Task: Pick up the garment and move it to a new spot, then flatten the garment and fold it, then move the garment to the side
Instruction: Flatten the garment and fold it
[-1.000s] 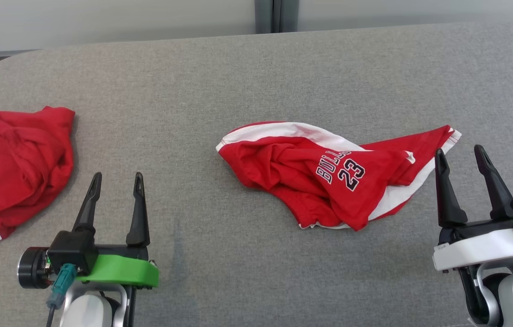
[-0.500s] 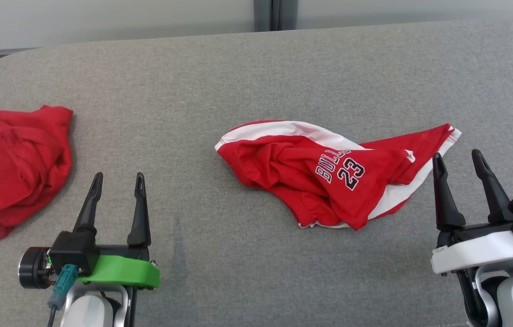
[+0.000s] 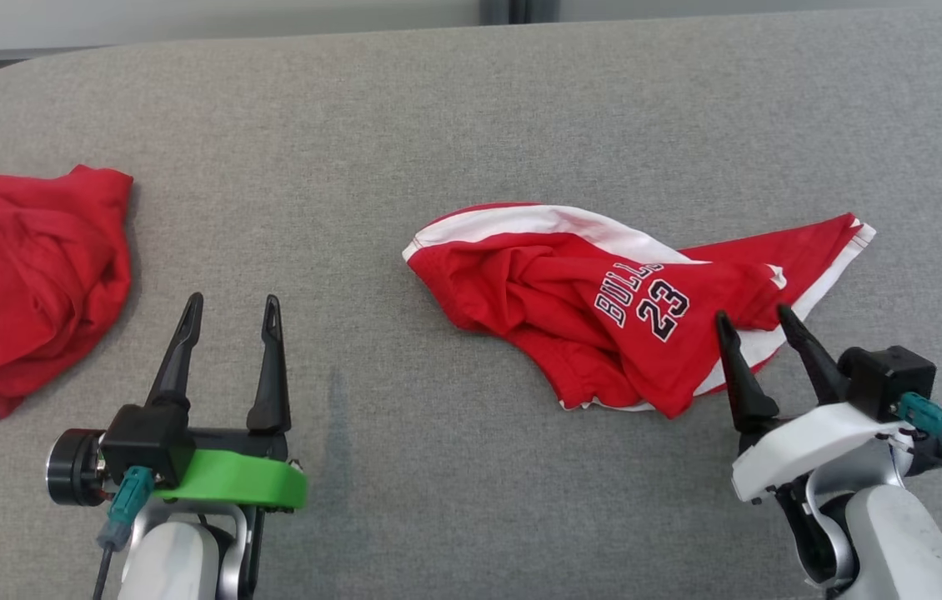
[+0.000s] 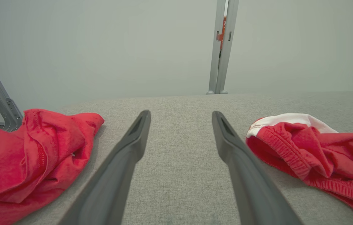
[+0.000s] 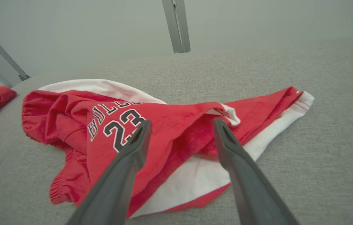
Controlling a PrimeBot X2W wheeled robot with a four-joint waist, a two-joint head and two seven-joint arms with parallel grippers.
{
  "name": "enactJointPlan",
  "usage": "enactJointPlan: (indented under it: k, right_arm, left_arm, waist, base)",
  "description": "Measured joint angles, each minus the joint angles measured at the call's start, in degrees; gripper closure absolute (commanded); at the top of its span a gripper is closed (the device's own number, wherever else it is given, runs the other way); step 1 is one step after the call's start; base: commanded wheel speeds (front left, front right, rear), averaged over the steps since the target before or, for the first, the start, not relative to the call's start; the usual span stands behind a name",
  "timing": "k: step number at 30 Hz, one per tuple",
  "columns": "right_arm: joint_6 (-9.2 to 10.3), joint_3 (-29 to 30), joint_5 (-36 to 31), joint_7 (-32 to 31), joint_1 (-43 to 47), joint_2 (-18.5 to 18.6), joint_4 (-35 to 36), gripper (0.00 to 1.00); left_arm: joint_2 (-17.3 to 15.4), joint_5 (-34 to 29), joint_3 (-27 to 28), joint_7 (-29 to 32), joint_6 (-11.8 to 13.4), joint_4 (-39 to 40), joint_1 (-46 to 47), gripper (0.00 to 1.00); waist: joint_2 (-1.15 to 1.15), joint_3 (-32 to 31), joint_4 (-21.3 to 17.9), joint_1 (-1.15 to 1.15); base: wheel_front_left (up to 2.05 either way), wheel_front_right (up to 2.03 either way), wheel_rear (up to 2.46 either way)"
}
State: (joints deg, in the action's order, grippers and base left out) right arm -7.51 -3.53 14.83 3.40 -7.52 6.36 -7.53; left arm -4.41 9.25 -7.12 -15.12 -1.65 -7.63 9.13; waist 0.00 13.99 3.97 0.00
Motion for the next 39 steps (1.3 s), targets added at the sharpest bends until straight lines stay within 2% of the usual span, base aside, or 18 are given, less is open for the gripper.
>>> enactJointPlan:
  k: [3,4,6,12,20,25,26,27,32,39]
  right_arm:
    - [0.00,-1.5,1.5,0.5,-2.3,0.0,-4.0,0.02]
    - [0.00,-1.9,2.1,0.9,-3.0,0.1,-5.0,0.53]
    - [0.00,-2.7,3.4,1.3,-4.2,0.4,-6.4,1.00]
    - [0.00,-3.4,4.5,5.9,-6.9,1.7,-5.9,1.00]
    - [0.00,-8.8,7.6,3.0,0.8,0.7,-2.3,1.00]
    - [0.00,-9.2,8.3,2.2,4.6,-0.4,-1.8,1.00]
    - [0.00,-9.0,7.9,2.3,4.9,-0.5,-1.9,0.55]
    - [0.00,-8.6,7.3,2.5,4.9,-0.7,-2.0,0.00]
    - [0.00,-5.5,4.3,5.1,5.8,-1.1,-0.8,0.00]
    - [0.00,0.1,0.4,7.0,7.8,-1.3,5.3,0.00]
  left_arm:
    - [0.2,0.1,-0.1,0.0,0.1,-0.1,0.3,0.00]
    - [0.2,0.2,-0.2,0.0,0.1,-0.1,0.3,0.00]
    - [0.2,0.2,-0.2,0.0,0.1,-0.2,0.4,0.00]
    - [0.3,0.2,0.1,0.0,0.1,-0.2,0.9,0.00]
    - [0.5,0.2,0.1,0.0,0.1,-0.2,0.9,0.00]
    - [0.6,0.2,0.3,0.0,0.1,-0.2,0.9,0.00]
    - [0.6,0.2,0.4,0.0,0.1,-0.2,0.9,0.00]
    - [0.6,0.2,0.5,0.0,0.1,-0.2,0.9,0.00]
    - [0.5,0.2,1.0,0.0,0.1,-0.3,0.8,0.00]
    - [0.2,0.2,1.5,0.0,0.1,-0.5,0.0,0.00]
  waist:
    - [0.00,0.7,0.5,0.00]
    - [0.00,0.9,0.7,0.00]
    - [0.00,1.0,1.0,0.00]
    - [0.00,1.1,1.3,0.00]
    - [0.00,0.8,0.9,0.00]
    - [0.00,0.9,0.0,0.00]
    - [0.00,0.9,-0.2,0.00]
    - [0.00,0.8,-0.4,0.00]
    - [0.00,0.3,-1.3,0.00]
    - [0.00,-1.1,-2.0,0.00]
  base:
    - [0.00,0.00,0.00]
    - [0.00,0.00,0.00]
    - [0.00,0.00,0.00]
    - [0.00,0.00,0.00]
    - [0.00,0.00,0.00]
    - [0.00,0.00,0.00]
    - [0.00,0.00,0.00]
    - [0.00,0.00,0.00]
    - [0.00,0.00,0.00]
    - [0.00,0.00,0.00]
